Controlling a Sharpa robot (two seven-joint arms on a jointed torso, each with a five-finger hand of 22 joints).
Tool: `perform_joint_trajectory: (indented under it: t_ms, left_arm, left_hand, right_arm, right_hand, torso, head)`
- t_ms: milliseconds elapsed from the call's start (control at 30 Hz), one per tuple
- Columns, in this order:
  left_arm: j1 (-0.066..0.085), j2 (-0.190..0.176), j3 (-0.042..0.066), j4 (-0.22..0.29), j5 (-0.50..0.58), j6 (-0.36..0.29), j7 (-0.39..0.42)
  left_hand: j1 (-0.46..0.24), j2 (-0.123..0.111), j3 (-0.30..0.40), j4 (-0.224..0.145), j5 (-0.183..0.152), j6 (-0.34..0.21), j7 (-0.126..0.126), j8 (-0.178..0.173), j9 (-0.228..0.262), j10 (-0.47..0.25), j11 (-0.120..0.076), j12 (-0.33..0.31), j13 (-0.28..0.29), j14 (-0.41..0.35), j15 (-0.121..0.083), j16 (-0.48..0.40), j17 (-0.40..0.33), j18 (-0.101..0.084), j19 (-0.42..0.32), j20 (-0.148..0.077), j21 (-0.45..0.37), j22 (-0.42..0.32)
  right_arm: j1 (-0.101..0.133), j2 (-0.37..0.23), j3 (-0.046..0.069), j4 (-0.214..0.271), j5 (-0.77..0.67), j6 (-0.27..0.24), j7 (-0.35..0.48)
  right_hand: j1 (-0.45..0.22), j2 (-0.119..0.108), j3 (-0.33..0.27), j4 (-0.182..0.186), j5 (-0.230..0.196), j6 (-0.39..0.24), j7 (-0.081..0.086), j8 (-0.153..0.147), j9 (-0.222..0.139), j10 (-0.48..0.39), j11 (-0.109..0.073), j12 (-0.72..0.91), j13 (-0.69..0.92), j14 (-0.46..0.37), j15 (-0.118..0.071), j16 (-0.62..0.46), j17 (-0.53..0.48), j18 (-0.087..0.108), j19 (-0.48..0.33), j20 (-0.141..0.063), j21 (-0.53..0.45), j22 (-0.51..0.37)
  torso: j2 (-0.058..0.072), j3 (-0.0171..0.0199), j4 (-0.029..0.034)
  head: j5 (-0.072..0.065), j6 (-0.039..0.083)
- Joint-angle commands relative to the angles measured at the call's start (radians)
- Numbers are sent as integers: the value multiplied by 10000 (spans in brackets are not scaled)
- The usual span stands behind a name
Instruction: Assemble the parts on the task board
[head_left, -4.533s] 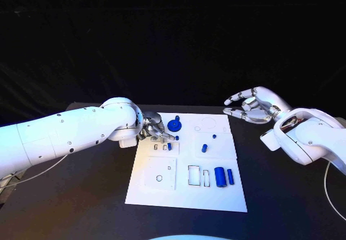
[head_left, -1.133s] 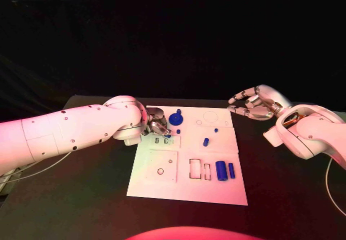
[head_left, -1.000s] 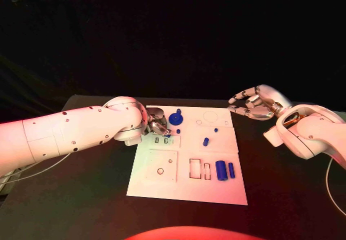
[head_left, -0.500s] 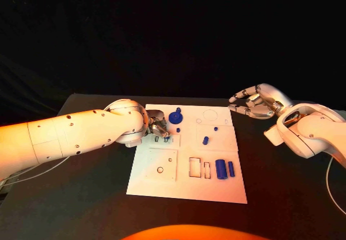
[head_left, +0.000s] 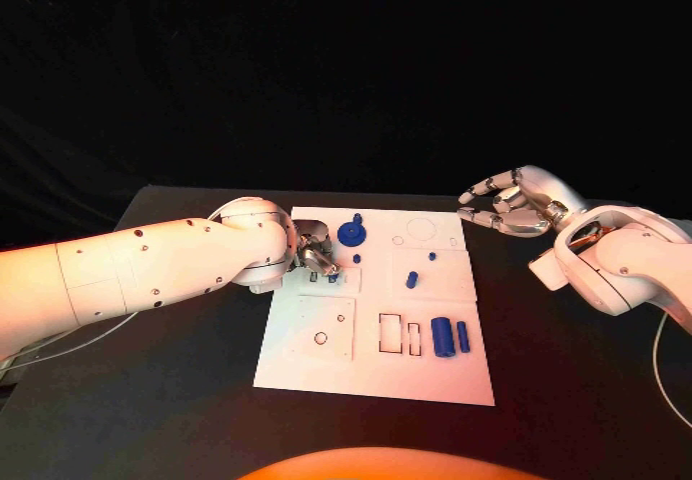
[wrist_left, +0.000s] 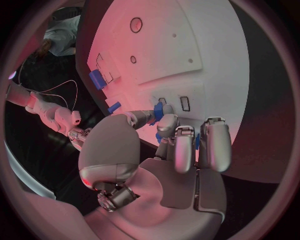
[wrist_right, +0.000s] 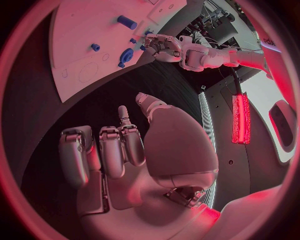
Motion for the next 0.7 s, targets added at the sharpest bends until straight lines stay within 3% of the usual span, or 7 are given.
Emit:
perform_joint_trajectory:
  t_ms: [33, 700]
  left_arm:
    - [-6, 11, 2, 22, -90, 318, 17]
    - [-10, -22, 2, 29, -243, 446, 15]
  left_hand:
    - [-73, 8, 1811, -1895, 22, 44, -51, 50, 41, 63, -17, 78, 25, 1038, -64, 36, 2628, -167, 32, -72, 46, 7]
    - [-91, -62, 1734, -1919, -6, 132, -112, 146, 98, 167, -65, 203, 149, 1038, -98, 36, 2628, -178, 58, -94, 73, 62]
  right_arm:
    - [-10, -2, 0, 11, -20, 64, 68]
    - [-38, 2, 0, -2, 4, 68, 99]
  right_hand:
    - [-82, -32, 7, 69, 39, -5, -14, 64, 15, 12, -44, -30, 1403, 785, -86, -34, 1494, 23, 843, -79, -40, 2443]
    - [-147, -11, 13, 123, 65, -1, -18, 85, 18, 17, -48, -26, 1406, 779, -89, -45, 1466, 27, 833, -81, -56, 2434]
  torso:
    - [-4, 3, -1]
    - [-7, 3, -3]
  head:
    - [2, -18]
    - [11, -70]
